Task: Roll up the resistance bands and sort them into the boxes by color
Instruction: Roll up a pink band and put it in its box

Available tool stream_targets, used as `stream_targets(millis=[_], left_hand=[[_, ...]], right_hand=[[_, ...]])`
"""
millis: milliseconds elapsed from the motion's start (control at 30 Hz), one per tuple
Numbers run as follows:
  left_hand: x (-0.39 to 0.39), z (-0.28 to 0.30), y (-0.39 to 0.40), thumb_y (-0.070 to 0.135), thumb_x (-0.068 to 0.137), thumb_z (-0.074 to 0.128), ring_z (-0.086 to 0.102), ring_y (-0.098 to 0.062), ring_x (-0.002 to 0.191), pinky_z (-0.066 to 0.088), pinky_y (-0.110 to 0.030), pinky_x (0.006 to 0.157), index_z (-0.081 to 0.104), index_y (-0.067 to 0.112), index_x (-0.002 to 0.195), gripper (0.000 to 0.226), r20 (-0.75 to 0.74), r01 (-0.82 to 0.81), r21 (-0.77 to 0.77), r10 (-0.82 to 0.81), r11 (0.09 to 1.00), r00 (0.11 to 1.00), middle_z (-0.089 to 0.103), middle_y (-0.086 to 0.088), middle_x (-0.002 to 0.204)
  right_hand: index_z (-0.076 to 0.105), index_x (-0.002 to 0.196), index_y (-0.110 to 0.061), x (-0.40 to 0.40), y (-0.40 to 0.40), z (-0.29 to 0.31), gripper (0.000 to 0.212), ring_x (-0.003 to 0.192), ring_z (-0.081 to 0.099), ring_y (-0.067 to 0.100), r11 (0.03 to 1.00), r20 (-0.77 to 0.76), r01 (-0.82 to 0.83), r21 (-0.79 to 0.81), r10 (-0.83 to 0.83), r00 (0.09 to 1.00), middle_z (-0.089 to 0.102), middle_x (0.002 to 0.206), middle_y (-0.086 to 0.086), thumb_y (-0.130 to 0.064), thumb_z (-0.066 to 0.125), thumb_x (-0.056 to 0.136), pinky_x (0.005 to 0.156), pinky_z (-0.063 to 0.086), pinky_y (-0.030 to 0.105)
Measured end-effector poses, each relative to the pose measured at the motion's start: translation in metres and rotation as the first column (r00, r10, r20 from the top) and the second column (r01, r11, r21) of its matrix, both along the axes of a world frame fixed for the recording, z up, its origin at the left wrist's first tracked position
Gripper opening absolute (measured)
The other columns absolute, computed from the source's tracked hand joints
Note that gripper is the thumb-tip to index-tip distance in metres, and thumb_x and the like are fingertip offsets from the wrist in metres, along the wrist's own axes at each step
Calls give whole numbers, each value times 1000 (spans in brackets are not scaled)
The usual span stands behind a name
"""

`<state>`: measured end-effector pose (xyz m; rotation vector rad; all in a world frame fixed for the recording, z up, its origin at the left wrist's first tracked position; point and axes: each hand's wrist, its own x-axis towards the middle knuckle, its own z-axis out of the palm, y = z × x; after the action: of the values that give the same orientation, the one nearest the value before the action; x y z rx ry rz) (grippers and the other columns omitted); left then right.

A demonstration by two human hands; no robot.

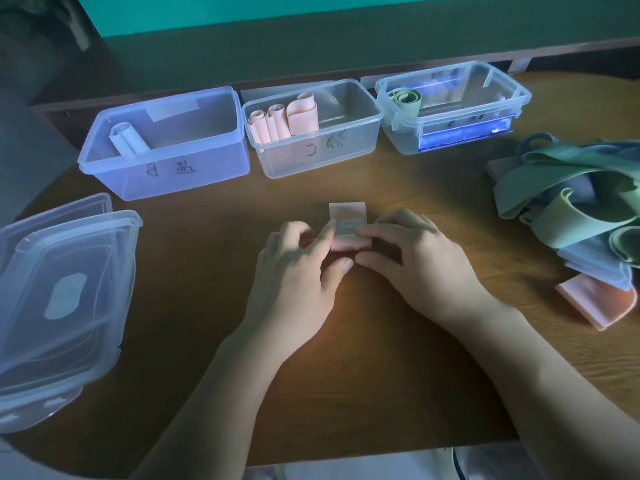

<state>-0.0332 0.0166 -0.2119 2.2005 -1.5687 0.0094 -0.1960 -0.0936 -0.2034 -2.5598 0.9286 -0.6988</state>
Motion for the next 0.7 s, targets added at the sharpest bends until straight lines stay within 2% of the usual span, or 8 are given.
stream_targets(millis=[100, 233, 367, 433, 533, 633, 700], left_hand=[[1, 2, -3, 64, 96, 33, 45, -25, 121, 50, -45, 96, 44, 34, 150, 63, 78, -29, 55, 25, 998, 997, 44, -4, 139], [3, 7, -8, 67, 97, 24, 32, -27, 138, 36, -50, 108, 35, 40, 153, 63, 123, -51, 119, 36, 992, 992, 28, -3, 159], [7, 10, -15, 57, 103, 20, 29, -28, 141, 32, -52, 110, 37, 43, 152, 54, 126, -60, 103, 47, 993, 991, 23, -3, 164], [11, 9, -20, 55, 105, 25, 30, -27, 140, 32, -51, 109, 41, 44, 150, 50, 116, -49, 92, 39, 995, 992, 25, -2, 163], [20, 4, -26, 54, 101, 42, 38, -26, 135, 39, -50, 107, 52, 43, 143, 44, 29, -11, 11, 11, 1000, 1000, 37, 1, 157], [29, 2, -32, 54, 93, 60, 44, -19, 132, 47, -52, 105, 55, 40, 141, 50, -197, -42, -111, 19, 993, 980, 45, 4, 149], [30, 2, -37, 51, 90, 67, 45, -15, 130, 48, -52, 104, 58, 42, 137, 48, -284, -65, -166, 15, 984, 959, 49, 8, 143]], right_hand=[[71, 126, -26, 4, 3, -3, 40, 103, 56, 23, 996, -32, 35, -77, -38, 999, 63, 120, 1, -44, 51, 96, 72, 54, 37], [72, 124, -26, 10, 4, -4, 39, 104, 53, 29, 985, -73, 91, -150, -103, 992, 60, 128, 2, -43, 44, 101, 81, 52, 44], [72, 123, -30, 14, -1, -2, 46, 111, 51, 34, 984, -111, 113, -140, -129, 985, 57, 135, 3, -50, 37, 101, 87, 50, 50], [71, 123, -33, 15, -4, 0, 47, 113, 50, 35, 986, -129, 112, -125, -128, 983, 55, 138, 3, -53, 35, 101, 89, 49, 52], [67, 128, -40, 15, -6, 2, 44, 118, 44, 35, 990, -150, 109, -91, -122, 981, 47, 144, 2, -56, 37, 100, 94, 44, 53], [60, 134, -46, 16, -10, 3, 38, 127, 36, 33, 990, -163, 132, -43, -137, 977, 38, 151, 0, -52, 41, 102, 102, 37, 53], [50, 143, -47, 18, -14, 3, 42, 136, 30, 31, 986, -165, 167, -8, -166, 972, 32, 155, -2, -53, 41, 102, 109, 31, 52]])
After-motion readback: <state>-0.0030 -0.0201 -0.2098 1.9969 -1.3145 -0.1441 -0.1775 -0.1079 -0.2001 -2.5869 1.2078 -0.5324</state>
